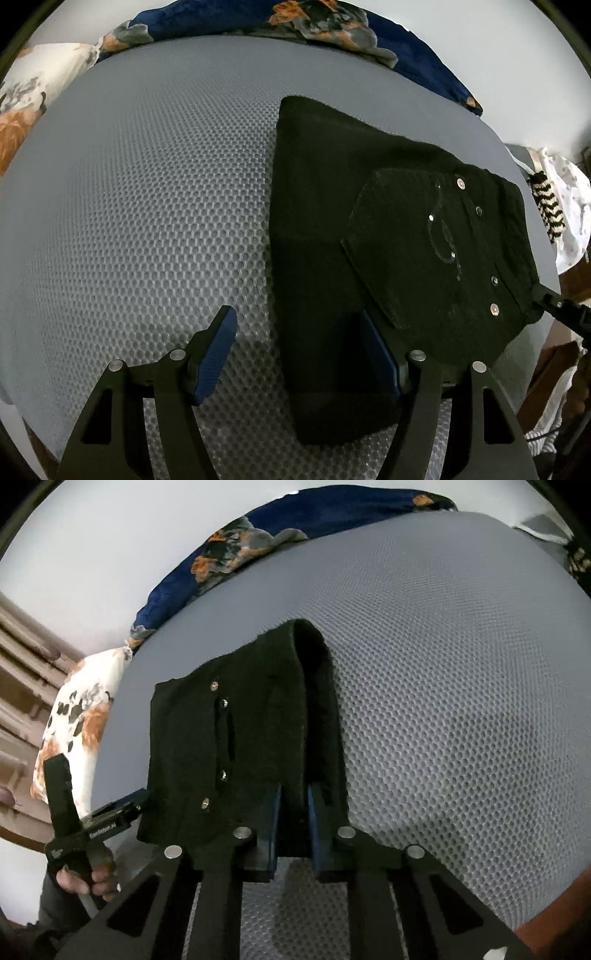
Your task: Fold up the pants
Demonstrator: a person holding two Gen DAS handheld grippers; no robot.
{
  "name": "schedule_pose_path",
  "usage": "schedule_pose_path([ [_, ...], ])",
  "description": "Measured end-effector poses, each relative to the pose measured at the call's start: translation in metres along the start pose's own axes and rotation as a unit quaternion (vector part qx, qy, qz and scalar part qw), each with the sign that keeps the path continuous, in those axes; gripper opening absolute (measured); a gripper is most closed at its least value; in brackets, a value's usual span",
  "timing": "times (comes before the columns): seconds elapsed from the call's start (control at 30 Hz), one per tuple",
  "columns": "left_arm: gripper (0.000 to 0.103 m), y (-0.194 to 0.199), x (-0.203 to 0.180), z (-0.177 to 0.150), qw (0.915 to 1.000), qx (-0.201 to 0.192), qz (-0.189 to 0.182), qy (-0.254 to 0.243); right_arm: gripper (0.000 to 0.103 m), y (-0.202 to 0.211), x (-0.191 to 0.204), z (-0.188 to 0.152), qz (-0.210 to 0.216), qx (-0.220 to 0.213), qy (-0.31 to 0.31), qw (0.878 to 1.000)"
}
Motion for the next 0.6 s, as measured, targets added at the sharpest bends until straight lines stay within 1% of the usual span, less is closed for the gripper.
schedule_pose_path([
  [0.1, 0.069, -0.001, 0.000, -0.004, 0.9999, 0.000, 0.008, -0.008, 0.011, -0.010, -0.007, -0.003, 0.000, 0.007, -0.013, 1.000],
  [0.17, 0.069, -0.005, -0.006, 0.000, 0.9998, 0.000, 0.016, -0.015, 0.011, -0.012, -0.008, -0.003, 0.001, 0.008, -0.017, 1.000],
  [0.27, 0.069, -0.008, -0.010, 0.003, 0.9996, -0.001, 0.020, -0.018, 0.012, -0.011, -0.006, -0.003, -0.004, 0.008, -0.009, 1.000],
  [0.3, 0.069, -0.009, -0.010, 0.004, 0.9996, -0.001, 0.020, -0.018, 0.014, -0.010, -0.006, -0.003, -0.004, 0.008, -0.007, 1.000],
  [0.47, 0.069, -0.010, -0.014, 0.007, 0.9995, -0.001, 0.023, -0.021, 0.039, -0.010, -0.004, 0.003, -0.034, 0.000, 0.003, 0.999],
  [0.57, 0.069, -0.009, -0.013, 0.009, 0.9995, -0.001, 0.023, -0.022, 0.041, -0.009, -0.004, 0.009, -0.028, 0.005, 0.008, 1.000],
  [0.6, 0.069, -0.007, -0.013, 0.011, 0.9994, -0.002, 0.024, -0.023, 0.043, -0.010, -0.003, 0.012, -0.025, 0.007, 0.010, 1.000],
])
Point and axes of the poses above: each gripper's, at about its wrist camera, not at the fingertips, and y roughly against the way its jaws point, x to its left, z to its top, the point moved 6 cm from there along -y, roughly the way its jaws point, and after that the axes turned 9 degrees about -z, right-handed, at the moved point
